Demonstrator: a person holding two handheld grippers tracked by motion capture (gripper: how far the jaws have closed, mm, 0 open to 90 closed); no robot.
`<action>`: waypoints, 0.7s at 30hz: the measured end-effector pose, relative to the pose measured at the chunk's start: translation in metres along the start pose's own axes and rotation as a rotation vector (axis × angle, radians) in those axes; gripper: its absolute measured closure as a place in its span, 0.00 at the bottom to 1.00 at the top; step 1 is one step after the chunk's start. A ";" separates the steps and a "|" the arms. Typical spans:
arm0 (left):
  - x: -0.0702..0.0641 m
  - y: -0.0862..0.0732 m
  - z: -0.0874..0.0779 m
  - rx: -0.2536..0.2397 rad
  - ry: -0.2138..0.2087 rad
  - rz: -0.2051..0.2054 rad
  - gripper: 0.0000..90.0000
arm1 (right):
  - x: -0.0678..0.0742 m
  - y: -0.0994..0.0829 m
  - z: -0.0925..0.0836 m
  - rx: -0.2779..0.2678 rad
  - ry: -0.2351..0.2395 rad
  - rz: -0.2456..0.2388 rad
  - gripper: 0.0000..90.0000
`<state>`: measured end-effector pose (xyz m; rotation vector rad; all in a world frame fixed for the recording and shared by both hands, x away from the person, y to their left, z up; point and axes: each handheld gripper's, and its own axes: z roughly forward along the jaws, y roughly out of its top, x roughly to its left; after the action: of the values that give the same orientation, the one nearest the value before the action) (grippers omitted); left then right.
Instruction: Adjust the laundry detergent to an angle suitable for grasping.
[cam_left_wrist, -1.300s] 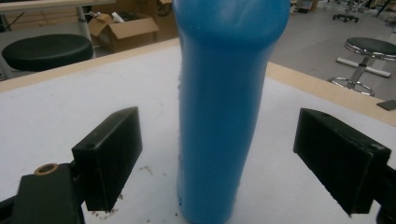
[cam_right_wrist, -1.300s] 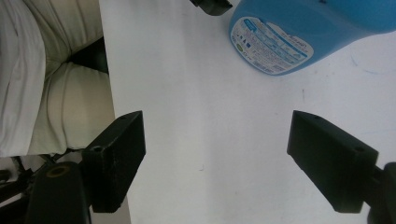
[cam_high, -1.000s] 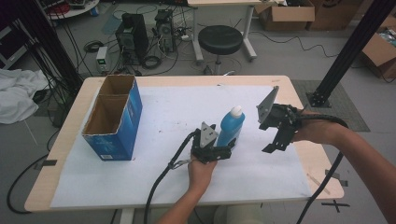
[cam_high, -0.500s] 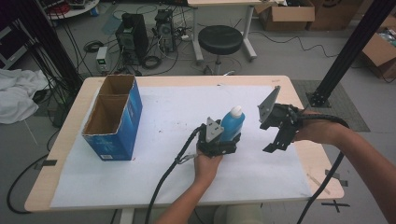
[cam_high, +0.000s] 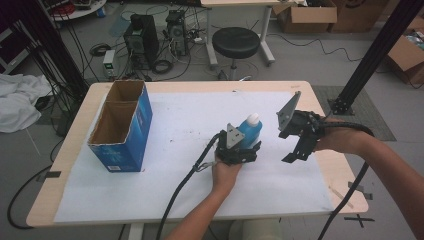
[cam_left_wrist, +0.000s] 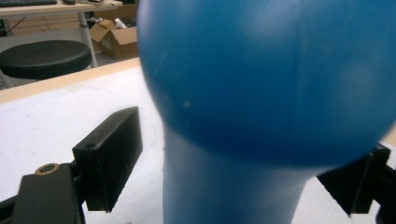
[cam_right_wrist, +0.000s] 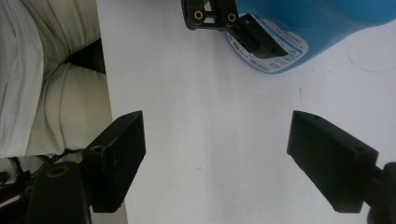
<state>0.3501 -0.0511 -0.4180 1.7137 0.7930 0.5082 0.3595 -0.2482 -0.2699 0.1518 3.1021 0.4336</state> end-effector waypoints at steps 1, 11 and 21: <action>0.000 0.000 0.000 0.001 0.000 0.001 0.18 | 0.000 0.000 0.000 0.000 0.000 0.000 0.21; 0.003 -0.001 0.002 0.001 0.001 0.000 0.20 | 0.000 -0.002 0.000 0.001 -0.001 0.002 0.21; 0.002 -0.001 0.002 -0.003 -0.003 0.014 0.25 | 0.000 -0.002 -0.001 -0.001 -0.003 0.004 0.21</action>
<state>0.3526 -0.0514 -0.4193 1.7183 0.7779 0.5157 0.3591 -0.2502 -0.2693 0.1585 3.0995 0.4344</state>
